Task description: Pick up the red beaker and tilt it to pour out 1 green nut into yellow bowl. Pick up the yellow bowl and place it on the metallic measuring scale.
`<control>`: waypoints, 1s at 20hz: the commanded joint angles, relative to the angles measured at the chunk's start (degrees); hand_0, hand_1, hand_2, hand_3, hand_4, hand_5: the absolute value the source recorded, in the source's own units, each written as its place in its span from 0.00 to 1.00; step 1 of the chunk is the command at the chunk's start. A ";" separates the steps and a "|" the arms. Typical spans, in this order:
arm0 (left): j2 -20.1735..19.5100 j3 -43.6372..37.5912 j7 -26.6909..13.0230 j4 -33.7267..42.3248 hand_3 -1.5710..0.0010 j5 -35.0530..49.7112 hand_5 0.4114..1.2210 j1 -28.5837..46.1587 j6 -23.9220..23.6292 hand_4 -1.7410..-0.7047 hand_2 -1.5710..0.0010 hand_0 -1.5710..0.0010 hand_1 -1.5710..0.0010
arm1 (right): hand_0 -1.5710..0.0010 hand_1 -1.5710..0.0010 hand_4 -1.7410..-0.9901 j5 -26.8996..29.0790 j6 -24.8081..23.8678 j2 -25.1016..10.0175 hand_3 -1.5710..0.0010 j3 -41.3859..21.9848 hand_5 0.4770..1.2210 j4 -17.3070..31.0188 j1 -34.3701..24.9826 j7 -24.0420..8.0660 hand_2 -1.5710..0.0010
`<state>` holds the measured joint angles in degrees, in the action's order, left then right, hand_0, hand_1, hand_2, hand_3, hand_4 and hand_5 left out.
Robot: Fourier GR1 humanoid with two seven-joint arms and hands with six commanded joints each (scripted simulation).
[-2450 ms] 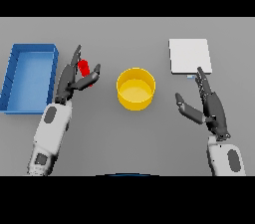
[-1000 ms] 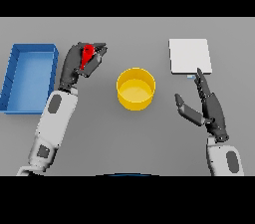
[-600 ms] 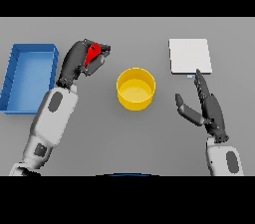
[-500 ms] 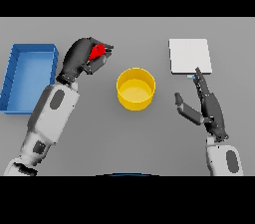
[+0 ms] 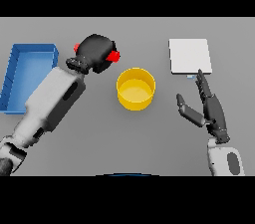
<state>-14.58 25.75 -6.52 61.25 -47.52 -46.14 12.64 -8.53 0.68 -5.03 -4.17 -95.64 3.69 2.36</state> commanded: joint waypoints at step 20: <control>1.19 24.12 5.71 -10.48 0.03 -21.86 1.00 -18.15 13.74 0.00 0.00 0.00 0.00 | 1.00 1.00 0.60 3.23 0.50 1.43 1.00 1.39 0.17 0.62 -0.20 -0.37 1.00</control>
<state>-13.38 49.87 -0.81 50.77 -69.36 -64.29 26.43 -5.30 1.16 -3.63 -2.76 -95.02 3.50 2.07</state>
